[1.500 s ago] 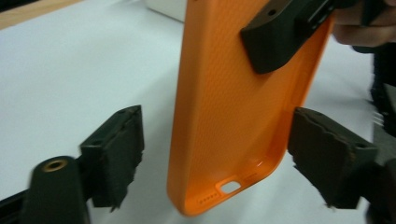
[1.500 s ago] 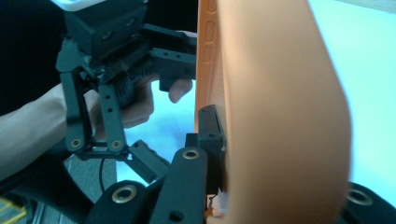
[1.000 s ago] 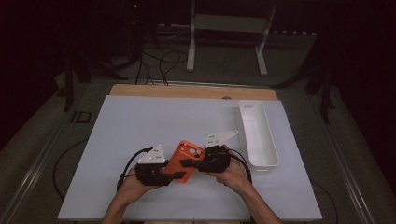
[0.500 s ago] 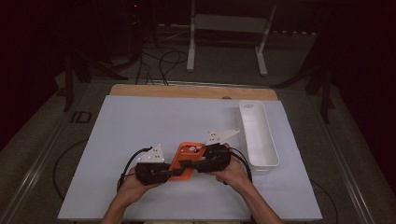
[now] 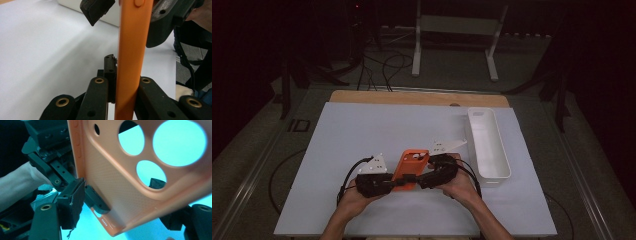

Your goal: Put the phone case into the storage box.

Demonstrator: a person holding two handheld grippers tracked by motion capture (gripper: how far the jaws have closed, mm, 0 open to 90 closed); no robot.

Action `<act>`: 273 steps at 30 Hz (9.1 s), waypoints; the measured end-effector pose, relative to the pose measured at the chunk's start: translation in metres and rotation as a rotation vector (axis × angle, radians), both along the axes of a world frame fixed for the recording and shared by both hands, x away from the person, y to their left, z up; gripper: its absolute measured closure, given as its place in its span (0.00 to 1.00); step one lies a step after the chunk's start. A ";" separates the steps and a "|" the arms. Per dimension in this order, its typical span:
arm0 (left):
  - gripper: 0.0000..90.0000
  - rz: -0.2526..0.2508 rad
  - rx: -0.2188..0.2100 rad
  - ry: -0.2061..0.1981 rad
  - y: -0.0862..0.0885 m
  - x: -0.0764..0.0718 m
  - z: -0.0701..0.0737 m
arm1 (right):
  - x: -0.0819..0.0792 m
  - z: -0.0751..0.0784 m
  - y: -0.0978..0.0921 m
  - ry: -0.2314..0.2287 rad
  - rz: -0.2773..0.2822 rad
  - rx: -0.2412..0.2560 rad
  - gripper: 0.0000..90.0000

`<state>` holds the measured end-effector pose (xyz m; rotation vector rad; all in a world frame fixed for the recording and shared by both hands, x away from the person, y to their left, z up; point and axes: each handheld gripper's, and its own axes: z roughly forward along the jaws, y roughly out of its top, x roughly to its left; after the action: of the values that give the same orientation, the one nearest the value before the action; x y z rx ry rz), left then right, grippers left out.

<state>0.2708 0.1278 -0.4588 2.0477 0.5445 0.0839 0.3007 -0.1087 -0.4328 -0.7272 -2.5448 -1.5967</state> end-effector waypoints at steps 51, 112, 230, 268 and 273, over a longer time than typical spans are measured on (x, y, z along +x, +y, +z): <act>0.95 0.210 0.031 -0.070 0.002 -0.001 0.002 | -0.010 0.007 -0.012 -0.045 -0.214 0.006 0.10; 0.95 0.391 0.025 -0.129 -0.004 -0.003 -0.007 | -0.007 0.021 0.003 -0.043 -0.283 0.037 0.10; 0.05 0.375 0.067 -0.130 -0.027 -0.008 -0.007 | 0.001 0.028 0.021 0.011 -0.446 0.083 0.18; 0.00 0.388 0.030 -0.153 -0.006 -0.009 0.007 | 0.004 0.034 0.012 -0.018 -0.472 0.074 0.18; 0.00 0.386 0.025 -0.153 -0.005 -0.009 0.008 | 0.005 0.035 0.012 -0.017 -0.474 0.073 0.18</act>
<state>0.2617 0.1233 -0.4512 1.9162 0.8374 0.4744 0.3055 -0.0968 -0.3980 -1.3938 -2.4298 -1.8049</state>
